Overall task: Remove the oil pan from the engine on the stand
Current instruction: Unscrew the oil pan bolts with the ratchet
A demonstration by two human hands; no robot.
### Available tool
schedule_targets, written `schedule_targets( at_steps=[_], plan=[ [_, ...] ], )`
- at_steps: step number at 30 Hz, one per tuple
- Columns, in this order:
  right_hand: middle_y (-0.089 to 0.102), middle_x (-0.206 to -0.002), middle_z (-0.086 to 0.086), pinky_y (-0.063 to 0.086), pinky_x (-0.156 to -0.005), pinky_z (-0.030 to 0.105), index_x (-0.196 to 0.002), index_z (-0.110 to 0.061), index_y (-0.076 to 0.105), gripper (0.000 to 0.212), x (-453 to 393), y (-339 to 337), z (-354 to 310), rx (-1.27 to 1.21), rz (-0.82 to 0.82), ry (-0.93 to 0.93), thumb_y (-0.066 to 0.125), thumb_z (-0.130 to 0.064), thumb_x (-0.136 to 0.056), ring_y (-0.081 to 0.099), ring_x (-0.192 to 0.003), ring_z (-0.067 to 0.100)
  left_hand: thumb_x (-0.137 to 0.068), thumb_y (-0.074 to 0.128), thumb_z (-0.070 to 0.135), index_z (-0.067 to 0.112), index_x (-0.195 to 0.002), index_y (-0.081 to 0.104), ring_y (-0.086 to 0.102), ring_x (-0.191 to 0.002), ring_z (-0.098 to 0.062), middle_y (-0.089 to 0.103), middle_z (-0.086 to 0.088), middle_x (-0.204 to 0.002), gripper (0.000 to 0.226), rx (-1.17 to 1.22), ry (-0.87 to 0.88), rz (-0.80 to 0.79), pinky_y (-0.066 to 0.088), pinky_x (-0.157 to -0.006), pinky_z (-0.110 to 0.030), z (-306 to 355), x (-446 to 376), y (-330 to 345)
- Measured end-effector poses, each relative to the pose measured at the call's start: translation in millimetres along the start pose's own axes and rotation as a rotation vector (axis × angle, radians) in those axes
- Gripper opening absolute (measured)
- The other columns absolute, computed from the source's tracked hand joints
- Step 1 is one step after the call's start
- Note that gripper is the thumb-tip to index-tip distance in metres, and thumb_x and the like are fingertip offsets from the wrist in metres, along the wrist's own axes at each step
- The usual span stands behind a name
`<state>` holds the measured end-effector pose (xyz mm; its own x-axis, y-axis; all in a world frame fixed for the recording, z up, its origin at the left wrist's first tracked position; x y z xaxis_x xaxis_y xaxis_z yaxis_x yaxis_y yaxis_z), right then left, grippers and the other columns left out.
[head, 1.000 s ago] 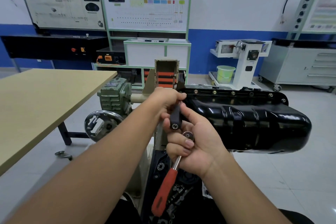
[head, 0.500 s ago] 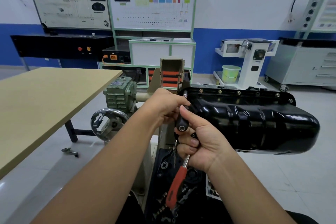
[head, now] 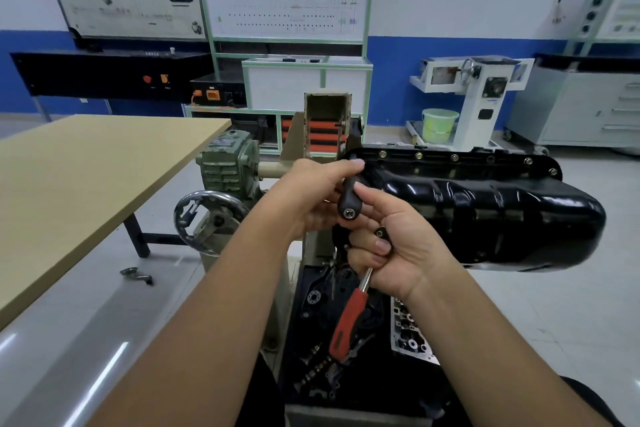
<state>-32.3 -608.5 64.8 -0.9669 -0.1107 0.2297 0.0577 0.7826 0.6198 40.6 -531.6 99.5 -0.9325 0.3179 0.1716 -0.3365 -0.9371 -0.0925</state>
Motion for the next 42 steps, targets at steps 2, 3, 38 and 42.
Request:
schedule_targets(
  at_steps=[2,3,38,42],
  plan=[
    [0.039,-0.062,-0.002,0.019,-0.028,0.014,-0.08,-0.009,0.063,0.026,-1,-8,-4,0.078,0.067,-0.015,0.065,-0.031,-0.095,0.028,-0.026,0.003,-0.083,0.082,0.045,0.003,-0.1,0.073,0.073,-0.068,-0.025,0.078,-0.018,-0.092,0.046,-0.118,0.043,-0.005,0.061,-0.07,-0.035,4,8,0],
    [0.04,-0.06,-0.002,0.019,-0.028,0.014,-0.081,-0.009,0.063,0.025,-2,-11,-6,0.111,0.093,-0.026,0.065,-0.03,-0.095,0.028,-0.026,0.003,-0.084,0.083,0.04,-0.001,-0.101,0.073,0.072,-0.069,-0.026,0.077,-0.021,-0.093,0.045,-0.141,0.066,0.018,0.062,-0.074,-0.039,6,10,-1],
    [0.054,-0.059,-0.001,0.02,-0.028,0.014,-0.074,-0.016,0.064,0.027,-8,-2,10,0.162,0.154,0.06,0.081,-0.037,-0.08,0.027,-0.027,0.004,-0.084,0.08,0.025,0.008,-0.082,0.072,0.06,-0.053,-0.025,0.065,-0.01,-0.069,0.019,0.448,-0.136,-0.057,0.055,-0.053,-0.032,-40,4,13],
    [0.054,-0.062,-0.001,0.021,-0.03,0.014,-0.09,-0.018,0.065,0.03,-8,-4,4,0.243,0.194,0.022,0.079,-0.044,-0.085,0.028,-0.028,0.004,-0.084,0.082,0.017,0.005,-0.081,0.068,0.061,-0.053,-0.024,0.066,-0.008,-0.059,0.018,0.43,-0.077,-0.014,0.055,-0.053,-0.031,-32,-3,9]
  ],
)
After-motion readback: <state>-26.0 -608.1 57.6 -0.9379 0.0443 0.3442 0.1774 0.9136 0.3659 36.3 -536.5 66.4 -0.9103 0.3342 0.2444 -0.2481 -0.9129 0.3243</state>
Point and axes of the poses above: each hand's wrist, its own x-axis away from the middle knuckle, its own y-axis out of the palm, z = x × y, the point moved 9 cm from there along -x, towards the middle knuckle
